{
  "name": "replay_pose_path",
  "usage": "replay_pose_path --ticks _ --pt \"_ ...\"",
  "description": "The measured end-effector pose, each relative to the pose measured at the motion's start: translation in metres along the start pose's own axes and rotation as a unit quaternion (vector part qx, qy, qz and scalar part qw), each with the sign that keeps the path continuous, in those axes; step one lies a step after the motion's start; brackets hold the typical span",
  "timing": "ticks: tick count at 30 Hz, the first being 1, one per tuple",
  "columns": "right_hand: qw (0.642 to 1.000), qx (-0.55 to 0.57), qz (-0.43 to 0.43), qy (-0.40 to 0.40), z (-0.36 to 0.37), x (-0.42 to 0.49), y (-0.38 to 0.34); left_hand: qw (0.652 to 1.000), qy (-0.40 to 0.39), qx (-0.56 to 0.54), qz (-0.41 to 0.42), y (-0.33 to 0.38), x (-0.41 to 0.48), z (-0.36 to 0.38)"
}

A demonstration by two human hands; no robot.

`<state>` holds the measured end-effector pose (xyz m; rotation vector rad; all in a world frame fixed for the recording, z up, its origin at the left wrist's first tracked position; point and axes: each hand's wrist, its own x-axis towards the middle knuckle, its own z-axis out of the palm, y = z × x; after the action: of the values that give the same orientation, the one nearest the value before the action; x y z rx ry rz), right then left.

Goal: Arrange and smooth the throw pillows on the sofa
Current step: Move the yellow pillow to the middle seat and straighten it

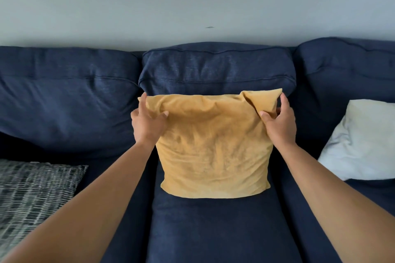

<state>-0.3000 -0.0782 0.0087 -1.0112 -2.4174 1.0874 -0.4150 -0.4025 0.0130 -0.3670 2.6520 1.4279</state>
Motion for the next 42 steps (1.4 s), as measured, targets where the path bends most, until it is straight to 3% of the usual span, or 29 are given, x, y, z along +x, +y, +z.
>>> replay_pose_path --ticks 8,13,17,21,24,30,34,37,42 --pt "0.989 -0.117 -0.053 0.079 -0.022 0.006 0.014 0.999 0.003 -0.035 0.028 -0.009 0.005 0.007" --pt "0.98 -0.183 -0.077 0.026 -0.011 0.008 0.012 1.0 -0.013 -0.027 0.008 -0.017 0.01 0.007" --pt "0.979 -0.194 -0.055 0.033 -0.002 0.006 0.004 1.0 -0.014 -0.012 0.021 -0.016 0.015 -0.006" --pt "0.978 -0.183 -0.025 0.092 0.006 -0.009 -0.011 0.999 -0.005 -0.016 0.036 -0.019 0.015 -0.026" --pt "0.98 -0.154 -0.075 0.105 0.026 -0.034 -0.036 0.999 0.009 -0.011 0.032 -0.029 0.013 -0.049" --pt "0.98 -0.096 -0.17 0.041 0.099 -0.097 -0.104 0.999 0.036 -0.022 -0.017 -0.083 0.015 -0.118" --pt "0.971 -0.056 -0.23 -0.029 0.182 -0.17 -0.167 0.994 0.087 -0.025 -0.064 -0.159 0.032 -0.212" --pt "0.973 -0.041 -0.22 -0.066 0.201 -0.189 -0.174 0.994 0.082 -0.02 -0.064 -0.176 0.026 -0.228" --pt "0.958 -0.031 -0.188 -0.213 0.319 -0.287 -0.24 0.983 0.102 0.007 -0.15 -0.29 0.023 -0.356"
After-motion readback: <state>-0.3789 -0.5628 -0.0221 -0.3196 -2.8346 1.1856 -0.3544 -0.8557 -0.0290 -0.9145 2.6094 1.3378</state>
